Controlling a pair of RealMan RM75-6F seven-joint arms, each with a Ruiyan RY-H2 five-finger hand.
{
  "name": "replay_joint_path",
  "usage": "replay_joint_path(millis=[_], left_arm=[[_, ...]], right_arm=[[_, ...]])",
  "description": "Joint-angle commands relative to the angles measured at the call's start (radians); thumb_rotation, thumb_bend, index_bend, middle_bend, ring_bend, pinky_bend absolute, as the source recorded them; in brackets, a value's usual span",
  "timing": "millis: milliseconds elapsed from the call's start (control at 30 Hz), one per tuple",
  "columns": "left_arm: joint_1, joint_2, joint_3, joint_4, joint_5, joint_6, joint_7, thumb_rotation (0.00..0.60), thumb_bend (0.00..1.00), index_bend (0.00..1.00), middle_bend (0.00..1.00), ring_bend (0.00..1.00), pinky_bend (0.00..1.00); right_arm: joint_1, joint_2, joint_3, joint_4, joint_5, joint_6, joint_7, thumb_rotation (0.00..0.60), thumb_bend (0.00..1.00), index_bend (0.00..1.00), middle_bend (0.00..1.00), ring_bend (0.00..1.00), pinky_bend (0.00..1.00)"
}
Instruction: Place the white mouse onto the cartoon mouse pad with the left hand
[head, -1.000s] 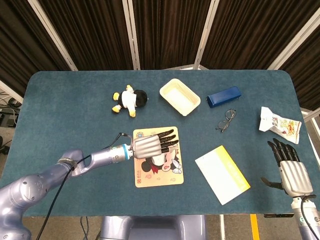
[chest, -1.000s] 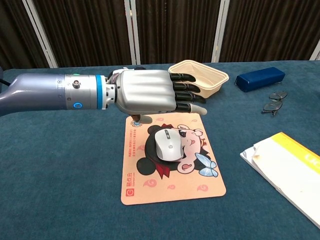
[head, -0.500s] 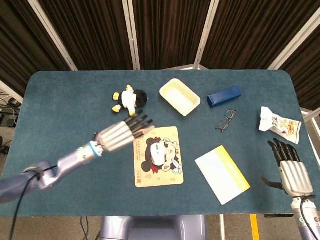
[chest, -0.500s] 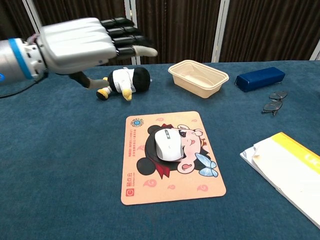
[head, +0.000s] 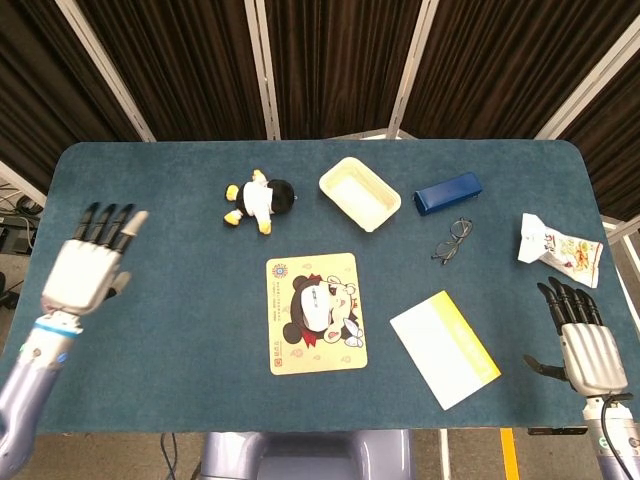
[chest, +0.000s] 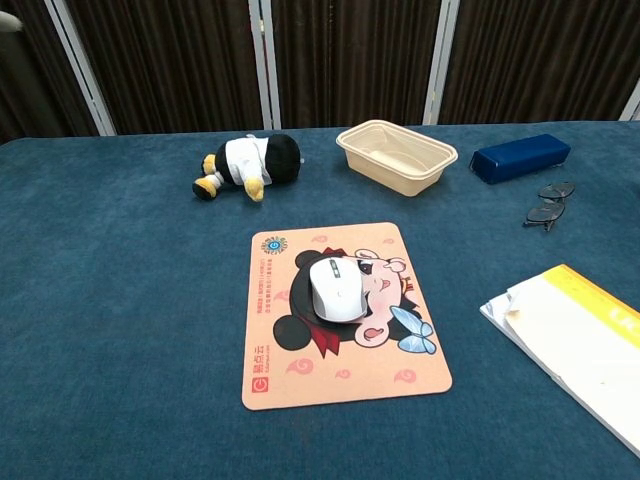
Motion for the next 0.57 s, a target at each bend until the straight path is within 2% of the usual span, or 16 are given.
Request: replay_joint_path(millis=[33,133,267,400,567], left_arm=[[0.095,0.025,0.007,0.004,-0.020,0.066,-0.067,0.600,0.27,0.00,0.00,0.00,0.00],[0.145,0.011,0.009,0.027,-0.037,0.078,-0.114,0.600,0.27,0.00,0.00,0.00,0.00],[0.206,0.004,0.014,0.029,-0.031,0.071,-0.270,0.600,0.27,0.00,0.00,0.00,0.00],[0.223,-0.007,0.011,0.054,-0.006,0.070,-0.233,0.600,0.25,0.00,0.00,0.00,0.00],[0.223,0.013,-0.009,0.011,-0.041,0.022,-0.170,0.600,0.22,0.00,0.00,0.00,0.00]], right_arm=[[0.000,-0.001,0.001,0.000,0.001,0.001,-0.003,0.600,0.11,0.00,0.00,0.00,0.00],[-0.001,-0.003,0.001,0.001,0.001,0.002,-0.007,0.600,0.11,0.00,0.00,0.00,0.00],[-0.001,-0.004,0.001,0.001,0.000,0.003,-0.008,0.600,0.11,0.00,0.00,0.00,0.00],[-0.001,-0.003,0.001,0.001,0.000,0.002,-0.008,0.600,0.11,0.00,0.00,0.00,0.00],[0.000,-0.005,0.003,0.001,0.001,0.002,-0.014,0.600,0.11,0.00,0.00,0.00,0.00]])
